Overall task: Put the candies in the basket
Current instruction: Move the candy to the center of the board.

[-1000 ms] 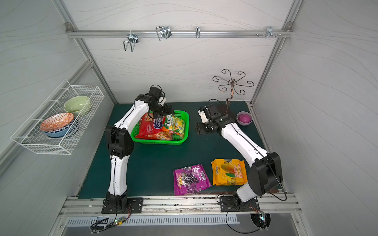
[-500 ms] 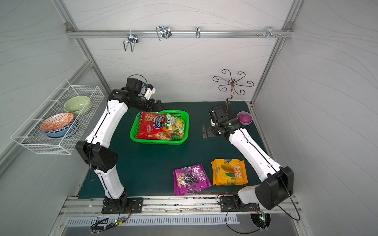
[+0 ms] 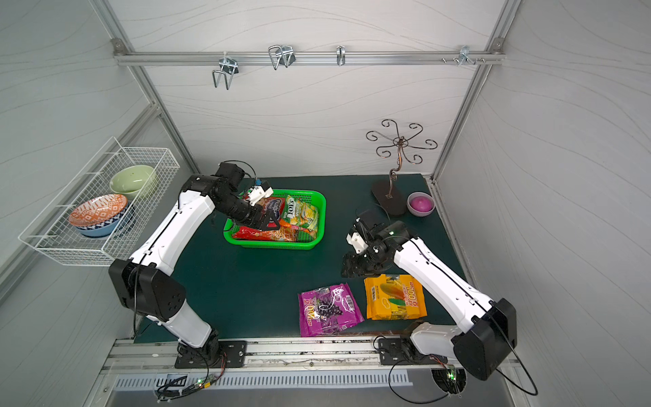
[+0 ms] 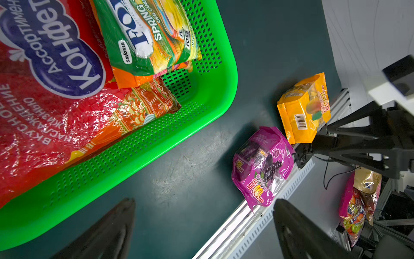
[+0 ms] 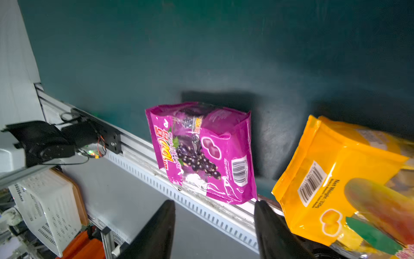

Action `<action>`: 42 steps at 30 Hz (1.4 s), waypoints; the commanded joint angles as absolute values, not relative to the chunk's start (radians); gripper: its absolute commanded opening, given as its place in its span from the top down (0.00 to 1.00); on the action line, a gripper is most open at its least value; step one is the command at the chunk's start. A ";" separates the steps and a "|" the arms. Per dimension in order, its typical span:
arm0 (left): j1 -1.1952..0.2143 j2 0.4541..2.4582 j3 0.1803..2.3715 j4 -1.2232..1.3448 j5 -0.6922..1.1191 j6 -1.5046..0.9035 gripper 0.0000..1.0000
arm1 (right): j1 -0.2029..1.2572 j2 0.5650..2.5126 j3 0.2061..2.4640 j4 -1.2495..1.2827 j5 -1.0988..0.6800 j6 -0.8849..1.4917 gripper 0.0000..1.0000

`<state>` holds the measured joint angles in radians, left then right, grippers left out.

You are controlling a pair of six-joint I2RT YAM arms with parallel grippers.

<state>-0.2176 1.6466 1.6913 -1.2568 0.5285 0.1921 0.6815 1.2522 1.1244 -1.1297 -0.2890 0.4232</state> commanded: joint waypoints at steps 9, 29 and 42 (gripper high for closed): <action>-0.216 1.606 1.659 -1.207 0.522 0.238 0.01 | 0.729 1.297 0.891 -1.093 -0.235 0.481 0.52; -0.215 1.576 1.559 -1.195 0.593 0.253 0.01 | 0.728 1.410 0.828 -0.904 -0.183 0.517 0.76; -0.311 1.579 1.429 -1.177 0.582 0.265 0.02 | 0.707 1.456 0.778 -0.792 -0.215 0.518 0.79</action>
